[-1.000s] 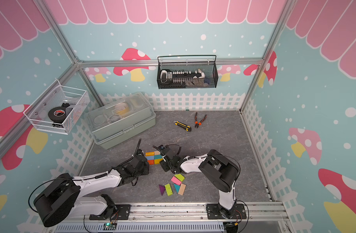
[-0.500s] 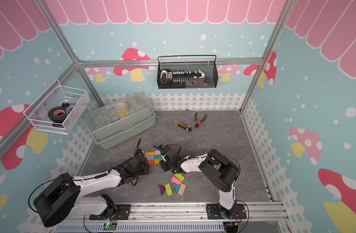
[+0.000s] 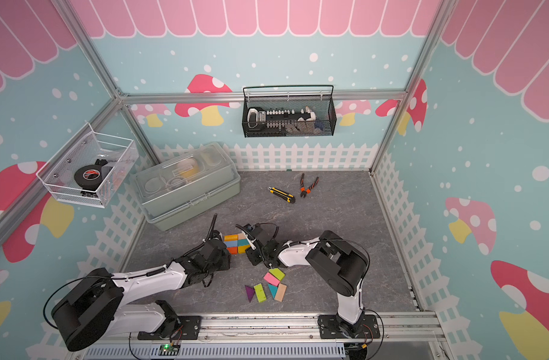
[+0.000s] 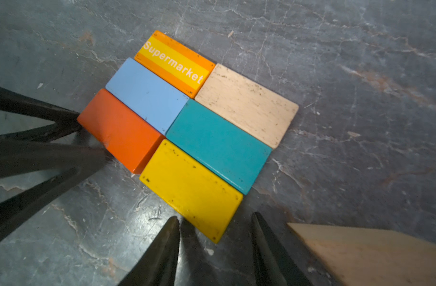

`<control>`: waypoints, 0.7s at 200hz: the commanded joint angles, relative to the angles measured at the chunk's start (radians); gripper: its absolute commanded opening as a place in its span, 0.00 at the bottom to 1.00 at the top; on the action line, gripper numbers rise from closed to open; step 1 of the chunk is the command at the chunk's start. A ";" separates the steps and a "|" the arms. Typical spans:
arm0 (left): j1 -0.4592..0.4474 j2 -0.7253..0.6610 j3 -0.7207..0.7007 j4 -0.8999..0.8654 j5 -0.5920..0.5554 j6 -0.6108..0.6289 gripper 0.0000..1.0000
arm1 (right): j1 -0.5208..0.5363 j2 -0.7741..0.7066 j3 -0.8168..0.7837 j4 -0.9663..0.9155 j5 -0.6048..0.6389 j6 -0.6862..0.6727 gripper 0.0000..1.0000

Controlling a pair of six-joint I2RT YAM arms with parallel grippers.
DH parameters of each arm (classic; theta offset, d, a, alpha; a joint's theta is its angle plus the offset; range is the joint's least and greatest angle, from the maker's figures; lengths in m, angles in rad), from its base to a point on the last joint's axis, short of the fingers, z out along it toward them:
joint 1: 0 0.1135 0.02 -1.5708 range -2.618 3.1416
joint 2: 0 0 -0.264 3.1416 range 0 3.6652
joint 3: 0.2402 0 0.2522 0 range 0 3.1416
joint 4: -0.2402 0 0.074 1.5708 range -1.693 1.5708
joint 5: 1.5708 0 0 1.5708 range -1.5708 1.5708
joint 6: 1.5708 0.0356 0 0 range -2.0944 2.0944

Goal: Assemble a piece of candy with building blocks
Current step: Assemble the building blocks at the center of the board.

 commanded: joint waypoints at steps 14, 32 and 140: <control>0.003 0.001 -0.018 -0.022 0.030 0.016 0.43 | -0.003 0.032 -0.011 -0.022 -0.026 0.016 0.47; 0.002 0.014 -0.013 -0.016 0.035 0.019 0.43 | -0.003 0.037 -0.008 -0.017 -0.039 0.018 0.45; 0.003 0.034 -0.015 0.023 0.071 0.029 0.42 | -0.003 0.043 0.000 -0.003 -0.082 0.016 0.40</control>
